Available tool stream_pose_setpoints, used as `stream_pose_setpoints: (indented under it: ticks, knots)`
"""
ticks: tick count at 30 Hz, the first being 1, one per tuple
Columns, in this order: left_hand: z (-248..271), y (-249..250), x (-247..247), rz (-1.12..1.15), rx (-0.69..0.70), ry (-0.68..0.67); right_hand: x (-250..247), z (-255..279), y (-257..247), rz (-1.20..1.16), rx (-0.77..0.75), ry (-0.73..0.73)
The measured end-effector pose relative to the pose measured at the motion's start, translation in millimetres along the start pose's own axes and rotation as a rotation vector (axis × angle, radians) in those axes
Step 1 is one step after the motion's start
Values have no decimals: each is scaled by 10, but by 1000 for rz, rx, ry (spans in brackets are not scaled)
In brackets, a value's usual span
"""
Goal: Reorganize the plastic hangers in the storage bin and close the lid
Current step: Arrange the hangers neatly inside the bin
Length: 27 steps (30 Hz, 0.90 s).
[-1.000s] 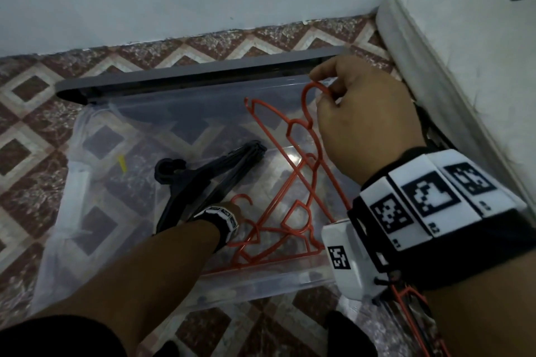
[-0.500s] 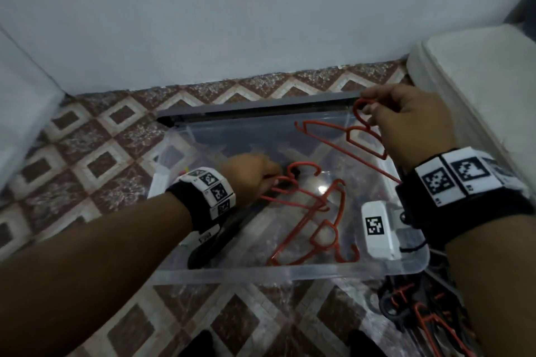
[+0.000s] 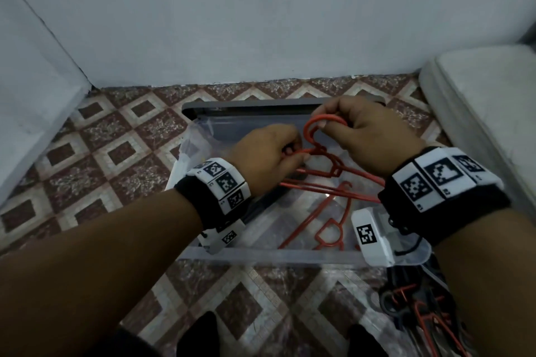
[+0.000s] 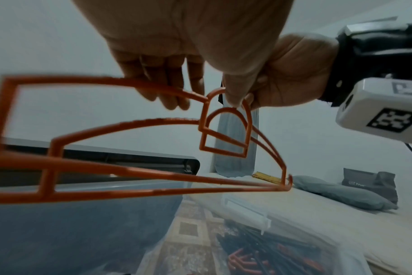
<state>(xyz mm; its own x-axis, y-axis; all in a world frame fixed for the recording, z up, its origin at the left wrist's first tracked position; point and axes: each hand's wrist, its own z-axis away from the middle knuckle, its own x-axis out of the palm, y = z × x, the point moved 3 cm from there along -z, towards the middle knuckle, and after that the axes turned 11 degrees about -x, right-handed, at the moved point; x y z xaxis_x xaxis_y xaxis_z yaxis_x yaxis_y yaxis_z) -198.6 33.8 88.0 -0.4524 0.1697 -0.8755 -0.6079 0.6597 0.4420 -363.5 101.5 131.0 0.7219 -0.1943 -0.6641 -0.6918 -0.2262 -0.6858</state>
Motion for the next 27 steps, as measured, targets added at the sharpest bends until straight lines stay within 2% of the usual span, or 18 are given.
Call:
stream_pose_setpoints:
  ticks: [3, 9, 13, 17, 20, 23, 27]
  knots:
    - [-19, -54, 16, -11, -34, 26, 10, -35, -17, 16, -12, 18]
    - [5, -148, 244, -134, -81, -242, -8, -73, 2, -228, -13, -13]
    - [26, -146, 288, -151, -108, -270, -61, -44, 65, -306, 33, -90]
    - [14, -143, 259, -178, -96, -284, -123, 5, 155, -377, 91, -86]
    - [1, -222, 217, -190, -102, -314, -121, 29, 246, -320, 105, -123]
    - [34, -274, 227, -105, -133, -403, -53, 27, 315, -177, 113, -217]
    - [83, -278, 291, -19, -143, -494, -36, 16, 403, -72, 167, -269]
